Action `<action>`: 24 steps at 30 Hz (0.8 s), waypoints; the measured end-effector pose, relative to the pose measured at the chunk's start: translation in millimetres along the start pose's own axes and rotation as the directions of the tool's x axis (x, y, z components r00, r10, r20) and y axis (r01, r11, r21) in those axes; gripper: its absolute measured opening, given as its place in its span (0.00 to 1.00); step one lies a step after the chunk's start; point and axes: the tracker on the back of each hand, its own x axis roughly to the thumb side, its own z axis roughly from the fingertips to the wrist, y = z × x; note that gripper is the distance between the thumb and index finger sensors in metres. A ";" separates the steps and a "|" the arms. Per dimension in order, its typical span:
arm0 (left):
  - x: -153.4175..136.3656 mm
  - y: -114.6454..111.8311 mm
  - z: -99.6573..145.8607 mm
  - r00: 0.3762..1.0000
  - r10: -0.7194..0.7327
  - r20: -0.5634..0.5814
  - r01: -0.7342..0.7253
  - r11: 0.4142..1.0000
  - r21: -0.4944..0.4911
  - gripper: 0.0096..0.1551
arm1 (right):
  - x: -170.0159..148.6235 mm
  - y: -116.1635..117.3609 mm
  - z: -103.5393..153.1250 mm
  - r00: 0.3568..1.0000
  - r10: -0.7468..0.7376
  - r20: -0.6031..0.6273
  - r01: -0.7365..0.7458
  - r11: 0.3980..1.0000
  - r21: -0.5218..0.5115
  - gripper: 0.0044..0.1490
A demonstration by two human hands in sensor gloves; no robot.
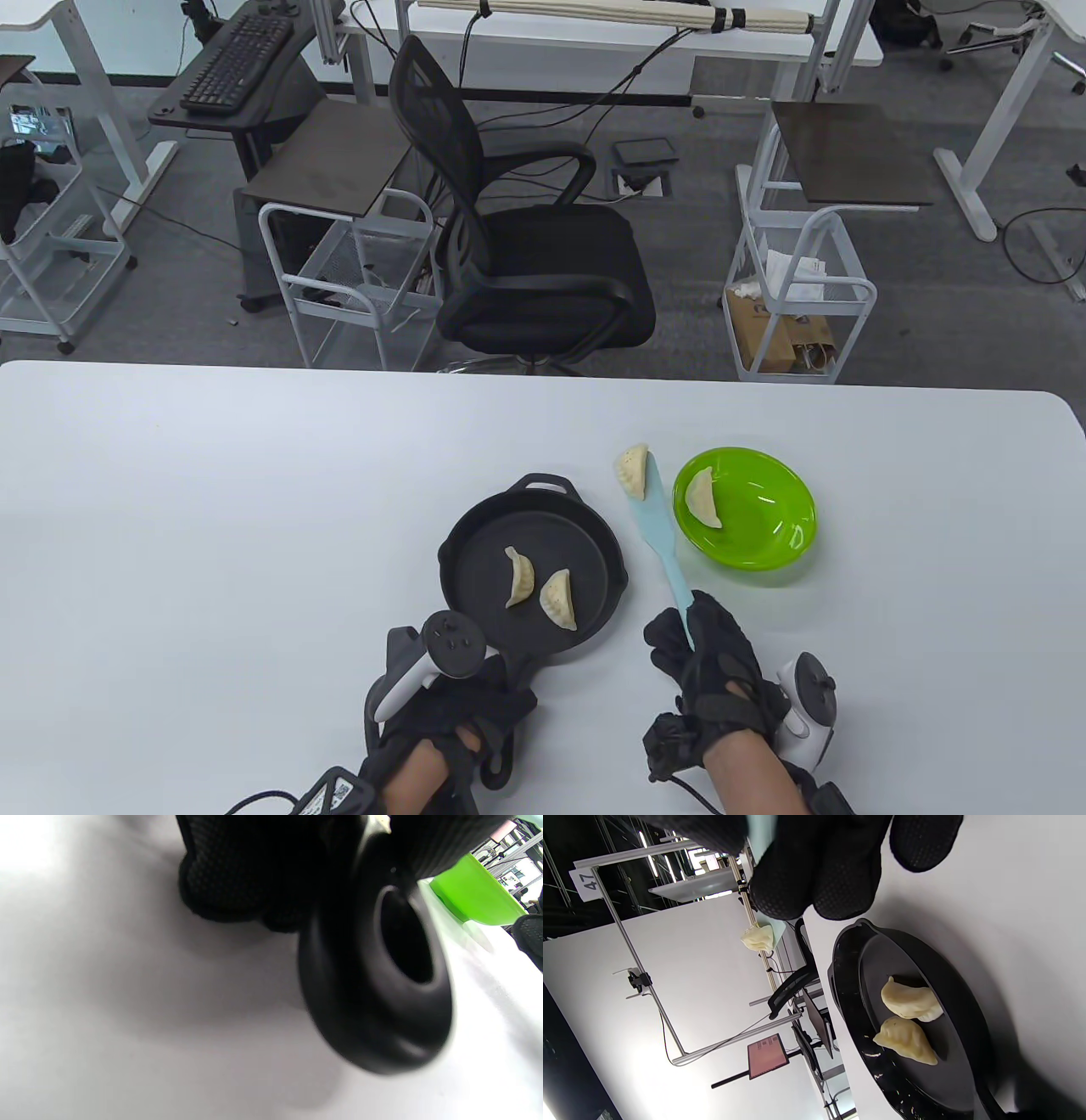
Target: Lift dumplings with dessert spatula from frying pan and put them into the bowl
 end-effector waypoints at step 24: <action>0.0 0.0 0.0 1.000 0.000 0.000 0.000 1.000 0.000 0.47 | 4.8 -30.2 -7.7 0.998 -0.065 0.026 0.068 0.983 -0.173 0.37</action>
